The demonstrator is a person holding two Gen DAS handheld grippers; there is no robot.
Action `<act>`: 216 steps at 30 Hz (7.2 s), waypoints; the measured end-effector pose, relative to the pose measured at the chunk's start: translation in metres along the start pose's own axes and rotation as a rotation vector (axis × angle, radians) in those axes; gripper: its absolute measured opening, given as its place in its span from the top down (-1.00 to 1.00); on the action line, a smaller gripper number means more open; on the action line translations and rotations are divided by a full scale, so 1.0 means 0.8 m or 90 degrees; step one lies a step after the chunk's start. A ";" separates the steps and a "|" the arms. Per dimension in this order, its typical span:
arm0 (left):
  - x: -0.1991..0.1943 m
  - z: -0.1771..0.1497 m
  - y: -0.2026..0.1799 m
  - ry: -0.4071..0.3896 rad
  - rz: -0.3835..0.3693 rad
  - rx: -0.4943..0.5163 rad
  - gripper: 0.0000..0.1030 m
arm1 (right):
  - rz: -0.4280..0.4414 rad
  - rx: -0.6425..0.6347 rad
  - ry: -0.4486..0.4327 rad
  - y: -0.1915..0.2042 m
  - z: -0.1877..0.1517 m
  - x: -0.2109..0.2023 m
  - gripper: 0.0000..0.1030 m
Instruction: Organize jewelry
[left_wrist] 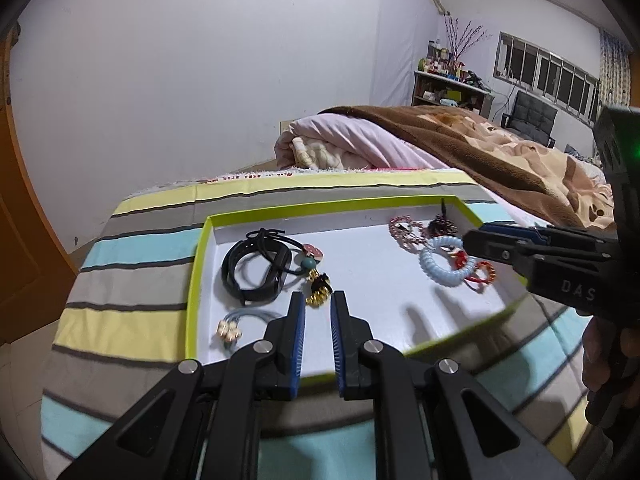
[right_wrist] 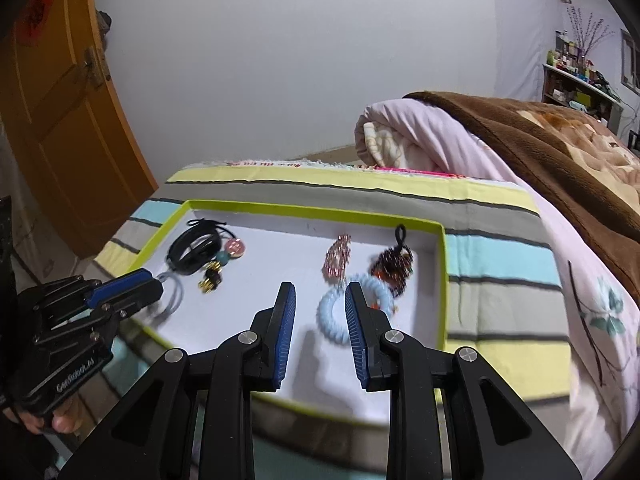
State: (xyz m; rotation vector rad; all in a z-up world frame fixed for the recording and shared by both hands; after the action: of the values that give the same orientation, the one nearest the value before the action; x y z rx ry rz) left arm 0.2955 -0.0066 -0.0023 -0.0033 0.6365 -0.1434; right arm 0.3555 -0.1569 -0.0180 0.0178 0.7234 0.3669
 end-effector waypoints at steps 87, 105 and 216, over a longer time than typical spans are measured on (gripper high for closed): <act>-0.091 -0.140 -0.064 0.068 -0.026 0.011 0.79 | 0.057 0.026 0.055 0.051 -0.140 -0.080 0.49; -0.108 -0.132 -0.015 0.035 -0.002 -0.047 0.79 | 0.012 -0.032 0.099 0.071 -0.133 -0.039 0.49; -0.205 -0.130 -0.043 -0.053 0.056 -0.034 0.49 | -0.050 -0.033 -0.082 0.088 -0.180 -0.231 0.46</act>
State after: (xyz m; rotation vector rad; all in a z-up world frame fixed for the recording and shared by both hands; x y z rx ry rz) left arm 0.0987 -0.0147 0.0127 -0.0331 0.5566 -0.0403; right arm 0.1119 -0.1685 0.0031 -0.0365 0.5847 0.3059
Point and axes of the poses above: each gripper's, at about its wrist camera, not at the fingertips, and x roughly the way its jaws point, y to its left, z to its top, the point moved 4 cm from there along x, roughly the way its jaws point, and after that the axes turned 4 degrees about -y, right-handed, at the moved point
